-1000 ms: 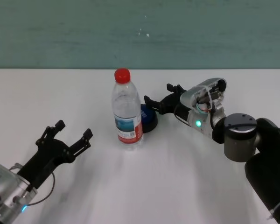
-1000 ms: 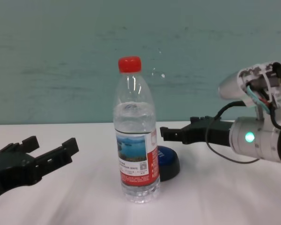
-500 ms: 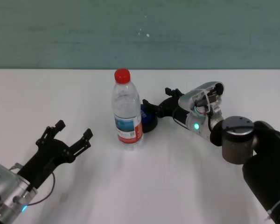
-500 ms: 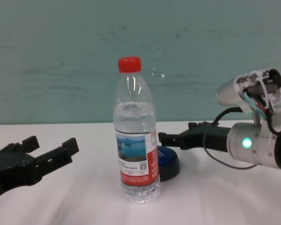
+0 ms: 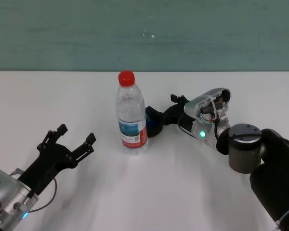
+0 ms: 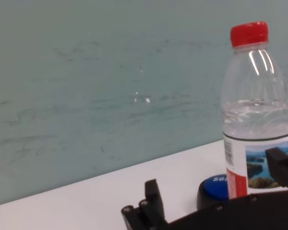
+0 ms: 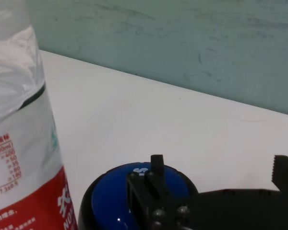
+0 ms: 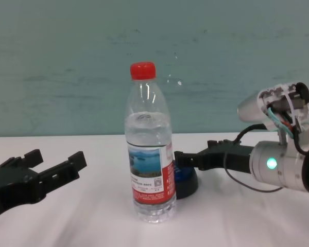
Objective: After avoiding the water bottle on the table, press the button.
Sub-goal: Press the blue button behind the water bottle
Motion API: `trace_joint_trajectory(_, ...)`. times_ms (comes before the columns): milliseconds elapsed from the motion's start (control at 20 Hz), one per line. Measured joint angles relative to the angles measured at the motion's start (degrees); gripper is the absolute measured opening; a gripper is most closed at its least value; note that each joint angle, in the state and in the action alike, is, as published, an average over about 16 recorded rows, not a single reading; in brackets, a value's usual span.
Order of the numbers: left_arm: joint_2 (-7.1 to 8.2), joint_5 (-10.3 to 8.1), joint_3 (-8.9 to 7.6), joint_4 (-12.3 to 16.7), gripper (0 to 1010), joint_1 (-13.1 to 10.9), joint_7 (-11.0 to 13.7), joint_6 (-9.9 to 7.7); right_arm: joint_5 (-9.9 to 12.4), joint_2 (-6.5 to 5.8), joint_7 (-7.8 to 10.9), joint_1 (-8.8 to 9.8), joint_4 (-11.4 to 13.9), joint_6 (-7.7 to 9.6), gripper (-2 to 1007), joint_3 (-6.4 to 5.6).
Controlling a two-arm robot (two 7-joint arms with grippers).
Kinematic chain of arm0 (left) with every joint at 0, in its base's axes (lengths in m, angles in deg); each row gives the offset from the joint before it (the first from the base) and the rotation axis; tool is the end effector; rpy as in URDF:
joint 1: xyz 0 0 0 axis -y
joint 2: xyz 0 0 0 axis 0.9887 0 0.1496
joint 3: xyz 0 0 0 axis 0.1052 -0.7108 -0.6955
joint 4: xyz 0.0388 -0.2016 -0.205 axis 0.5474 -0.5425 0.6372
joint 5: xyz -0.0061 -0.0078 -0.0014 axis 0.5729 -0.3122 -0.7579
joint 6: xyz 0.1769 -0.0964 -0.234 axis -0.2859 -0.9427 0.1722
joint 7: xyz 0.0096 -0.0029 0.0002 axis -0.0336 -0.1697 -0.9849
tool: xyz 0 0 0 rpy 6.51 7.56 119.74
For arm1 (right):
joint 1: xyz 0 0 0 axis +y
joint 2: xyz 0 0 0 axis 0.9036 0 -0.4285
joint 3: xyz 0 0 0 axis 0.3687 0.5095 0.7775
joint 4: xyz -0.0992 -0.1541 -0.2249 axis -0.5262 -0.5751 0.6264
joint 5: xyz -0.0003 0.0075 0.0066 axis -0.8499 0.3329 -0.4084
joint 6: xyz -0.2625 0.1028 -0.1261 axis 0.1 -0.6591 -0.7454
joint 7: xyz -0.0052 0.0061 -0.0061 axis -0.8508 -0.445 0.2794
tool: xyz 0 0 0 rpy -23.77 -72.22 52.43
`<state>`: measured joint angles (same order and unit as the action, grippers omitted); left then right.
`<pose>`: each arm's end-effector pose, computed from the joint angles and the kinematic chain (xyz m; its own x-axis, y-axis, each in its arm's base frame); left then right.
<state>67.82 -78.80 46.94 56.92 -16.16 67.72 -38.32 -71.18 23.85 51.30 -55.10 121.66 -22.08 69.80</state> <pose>0.2867 0.0694 -0.3166 0.5018 0.8579 0.1108 -0.8588 0.5094 -0.0550 0.4583 0.0479 -0.2817 0.5670 -0.8231 0.0323 0.8114 0.5513 -0.1942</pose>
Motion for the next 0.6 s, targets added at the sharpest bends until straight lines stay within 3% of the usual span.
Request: trace_joint_trajectory(600, 0.0, 0.0, 0.0, 0.0, 1010, 0.0, 0.0, 0.0, 0.11, 0.17, -0.15, 0.17, -0.51, 0.12, 1004, -0.03)
